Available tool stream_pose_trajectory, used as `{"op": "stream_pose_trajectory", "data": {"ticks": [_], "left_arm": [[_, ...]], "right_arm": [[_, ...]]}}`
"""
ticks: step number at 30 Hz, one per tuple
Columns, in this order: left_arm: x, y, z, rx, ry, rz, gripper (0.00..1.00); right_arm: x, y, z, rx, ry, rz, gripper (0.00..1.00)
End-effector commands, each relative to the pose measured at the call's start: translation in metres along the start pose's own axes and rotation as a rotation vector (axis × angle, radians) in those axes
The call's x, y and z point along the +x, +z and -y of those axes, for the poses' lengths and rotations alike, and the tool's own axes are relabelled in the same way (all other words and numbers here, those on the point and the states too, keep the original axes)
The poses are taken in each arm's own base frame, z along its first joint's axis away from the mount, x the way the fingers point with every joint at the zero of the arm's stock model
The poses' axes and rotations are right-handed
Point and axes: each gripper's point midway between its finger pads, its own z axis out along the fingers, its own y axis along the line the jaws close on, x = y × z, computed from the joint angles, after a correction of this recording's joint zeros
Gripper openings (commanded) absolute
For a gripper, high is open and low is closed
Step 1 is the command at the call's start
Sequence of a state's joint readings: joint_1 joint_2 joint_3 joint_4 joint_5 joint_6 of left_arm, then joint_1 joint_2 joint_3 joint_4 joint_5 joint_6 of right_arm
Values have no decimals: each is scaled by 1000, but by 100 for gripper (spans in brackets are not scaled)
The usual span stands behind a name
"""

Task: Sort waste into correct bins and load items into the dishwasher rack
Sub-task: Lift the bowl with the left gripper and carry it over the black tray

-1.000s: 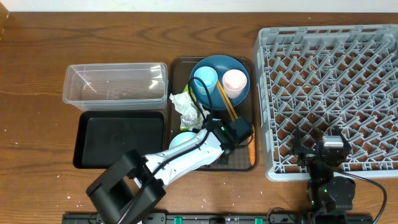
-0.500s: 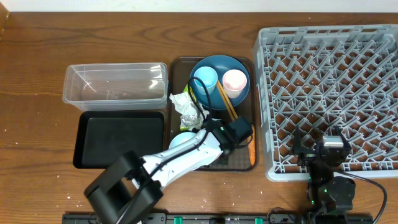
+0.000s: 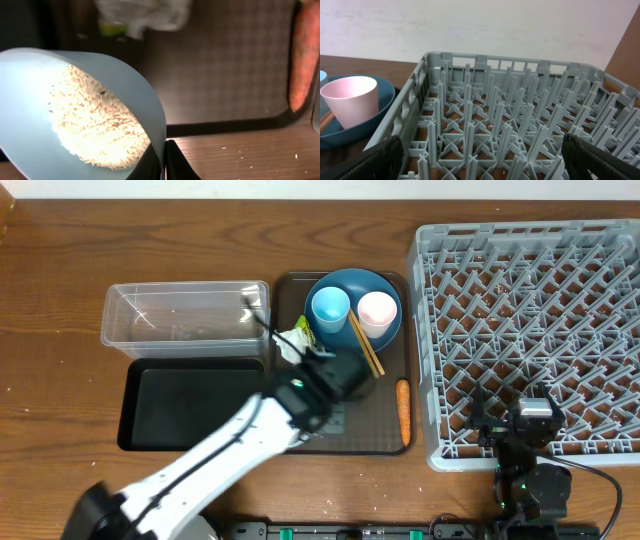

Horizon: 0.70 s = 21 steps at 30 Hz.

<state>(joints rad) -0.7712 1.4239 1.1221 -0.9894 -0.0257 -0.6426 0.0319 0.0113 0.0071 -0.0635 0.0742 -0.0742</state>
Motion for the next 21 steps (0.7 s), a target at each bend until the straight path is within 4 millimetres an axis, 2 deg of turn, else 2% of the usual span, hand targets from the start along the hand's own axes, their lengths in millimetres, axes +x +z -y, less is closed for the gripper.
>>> {"op": "stream_pose_trajectory", "data": {"ticks": [1,6,10,21], "left_arm": [[-10,-15,-28,8,15,21,6],[-25,-33,-62,105,-23,37,6],[-40,-39,-96,162,-97,59,6],[-57,-56,-141,484,-189,166,6]], "right_arm": [[1,0,1,2,-9,-1,99],[1,0,1,2,-9,-1,99],[1,0,1,2,-9,-1,99],[1,0,1,2,-9,-1,99]]}}
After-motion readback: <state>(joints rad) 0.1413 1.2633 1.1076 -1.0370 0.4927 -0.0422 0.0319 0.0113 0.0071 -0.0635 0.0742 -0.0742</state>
